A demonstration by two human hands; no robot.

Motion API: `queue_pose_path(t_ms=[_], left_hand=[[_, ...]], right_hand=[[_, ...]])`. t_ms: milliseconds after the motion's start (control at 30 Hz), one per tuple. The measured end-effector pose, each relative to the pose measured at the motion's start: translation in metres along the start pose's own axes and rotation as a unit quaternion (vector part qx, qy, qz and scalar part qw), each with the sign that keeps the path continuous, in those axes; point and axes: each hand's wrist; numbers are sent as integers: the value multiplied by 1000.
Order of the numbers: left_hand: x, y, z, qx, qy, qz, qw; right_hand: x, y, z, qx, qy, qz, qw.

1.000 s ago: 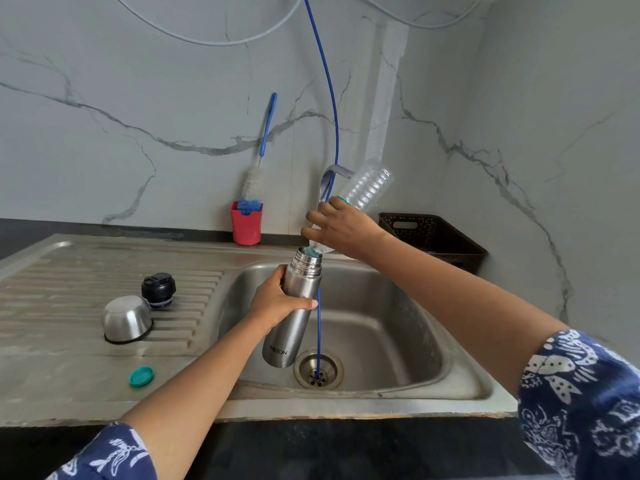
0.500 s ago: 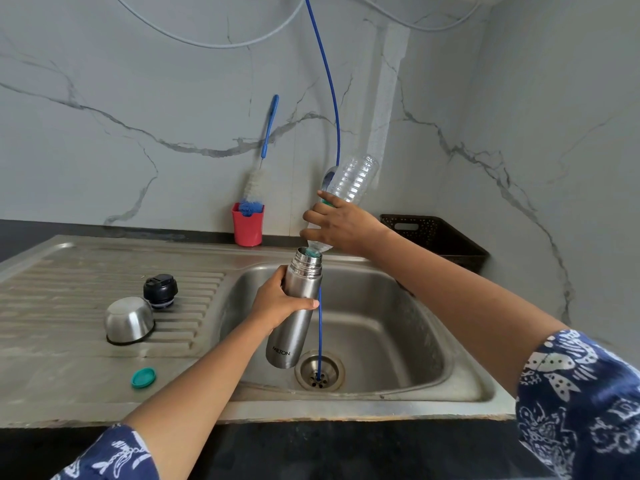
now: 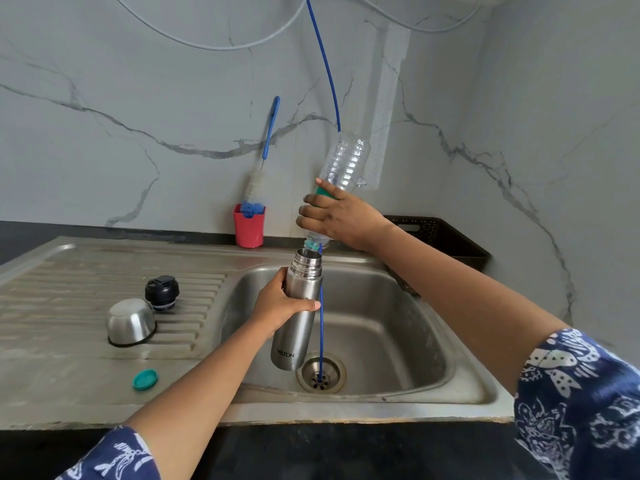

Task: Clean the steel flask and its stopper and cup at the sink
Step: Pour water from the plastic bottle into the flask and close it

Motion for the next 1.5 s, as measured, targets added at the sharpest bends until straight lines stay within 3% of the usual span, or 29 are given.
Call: queue_pose_path(t_ms=[200,333,833,1067,1200,1267,1333,1500], left_hand=[[0,0,1,3,4,-17,1000],[0,0,1,7,11,-28,1000],[0,1,2,9,19,-32,999],[0,1,1,10,16,-31,999],[-1,2,1,12,19,-33,999],[0,4,1,12,23,-40,999],[1,8,-1,7,27,-51,998],[5,20,2,-7,38,-68,997]], right_hand=[[-2,0,2,17,75,-2,997],[-1,4,2,-31,101,9,994],[-4,-5,1,-20,73,27,997],[-10,-10,-2,-62,47,56,995],[-13,-15,-6,-138,30,137,981],[-14,-18,-8,-195,-42,242,949],[-16,-23,-12,-273,-74,365,887],[-21,-40,-16,-429,-10,608,668]])
Point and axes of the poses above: each hand's wrist, its own z-axis towards the middle knuckle, its own x-axis out of the back of the hand, y = z × x, and after that the axes turned 7 degrees about x, right-handed
